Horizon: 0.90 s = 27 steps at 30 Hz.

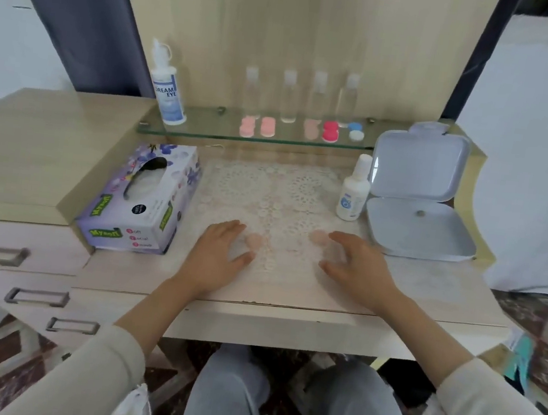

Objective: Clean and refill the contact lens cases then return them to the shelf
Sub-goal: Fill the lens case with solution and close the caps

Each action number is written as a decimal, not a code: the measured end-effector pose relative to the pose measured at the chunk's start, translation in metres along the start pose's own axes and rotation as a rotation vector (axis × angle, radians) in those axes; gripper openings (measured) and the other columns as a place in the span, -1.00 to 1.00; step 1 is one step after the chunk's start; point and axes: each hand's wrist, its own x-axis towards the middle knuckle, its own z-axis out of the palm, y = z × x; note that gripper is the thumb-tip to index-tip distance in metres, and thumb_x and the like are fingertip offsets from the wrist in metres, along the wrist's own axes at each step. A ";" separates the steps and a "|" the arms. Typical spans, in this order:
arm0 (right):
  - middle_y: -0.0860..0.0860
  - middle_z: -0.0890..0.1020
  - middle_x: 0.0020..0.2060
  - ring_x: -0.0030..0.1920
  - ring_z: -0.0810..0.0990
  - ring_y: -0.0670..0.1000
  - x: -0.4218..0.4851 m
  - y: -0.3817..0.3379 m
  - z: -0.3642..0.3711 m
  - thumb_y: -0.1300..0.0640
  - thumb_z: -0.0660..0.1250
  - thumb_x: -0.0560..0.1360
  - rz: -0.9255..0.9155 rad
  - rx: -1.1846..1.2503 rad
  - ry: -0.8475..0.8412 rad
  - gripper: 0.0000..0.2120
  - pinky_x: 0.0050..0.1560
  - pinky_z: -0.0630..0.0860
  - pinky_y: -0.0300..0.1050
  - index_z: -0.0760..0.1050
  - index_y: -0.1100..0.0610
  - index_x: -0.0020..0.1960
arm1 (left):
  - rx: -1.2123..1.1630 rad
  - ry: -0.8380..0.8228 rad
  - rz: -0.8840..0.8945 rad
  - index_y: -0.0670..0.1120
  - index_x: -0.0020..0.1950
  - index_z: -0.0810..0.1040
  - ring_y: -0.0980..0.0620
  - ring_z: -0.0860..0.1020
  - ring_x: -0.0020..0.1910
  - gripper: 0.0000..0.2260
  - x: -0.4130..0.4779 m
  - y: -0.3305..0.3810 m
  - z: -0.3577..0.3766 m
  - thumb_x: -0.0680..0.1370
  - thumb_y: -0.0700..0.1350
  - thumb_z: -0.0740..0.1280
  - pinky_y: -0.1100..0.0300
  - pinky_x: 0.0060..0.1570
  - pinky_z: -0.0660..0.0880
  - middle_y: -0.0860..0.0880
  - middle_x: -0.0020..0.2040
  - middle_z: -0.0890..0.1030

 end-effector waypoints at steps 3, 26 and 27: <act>0.01 0.38 0.36 0.35 0.33 0.02 0.001 0.006 0.006 -0.02 0.33 0.45 -0.013 -0.013 0.025 -0.43 0.31 0.24 -0.13 0.29 0.11 0.39 | 0.064 0.017 0.024 -0.08 0.45 0.22 0.03 0.11 0.45 -0.46 0.001 -0.004 0.007 0.54 0.11 0.23 0.23 0.41 -0.05 0.00 0.48 0.18; 0.08 0.59 0.01 0.05 0.52 0.09 0.094 0.010 -0.030 -0.04 0.46 0.34 0.323 0.130 0.335 -0.59 0.14 0.39 0.10 0.48 0.14 0.08 | 0.062 0.079 0.042 -0.01 0.41 0.30 0.07 0.15 0.42 -0.20 0.001 -0.013 0.014 0.30 0.40 -0.05 0.20 0.37 0.00 0.08 0.45 0.24; 0.08 0.60 0.01 0.05 0.52 0.09 0.093 0.010 -0.029 -0.02 0.46 0.33 0.309 0.158 0.351 -0.60 0.15 0.40 0.11 0.49 0.14 0.08 | 0.059 0.079 0.041 0.00 0.41 0.30 0.07 0.15 0.42 -0.20 0.002 -0.014 0.014 0.30 0.40 -0.05 0.20 0.37 0.01 0.08 0.45 0.24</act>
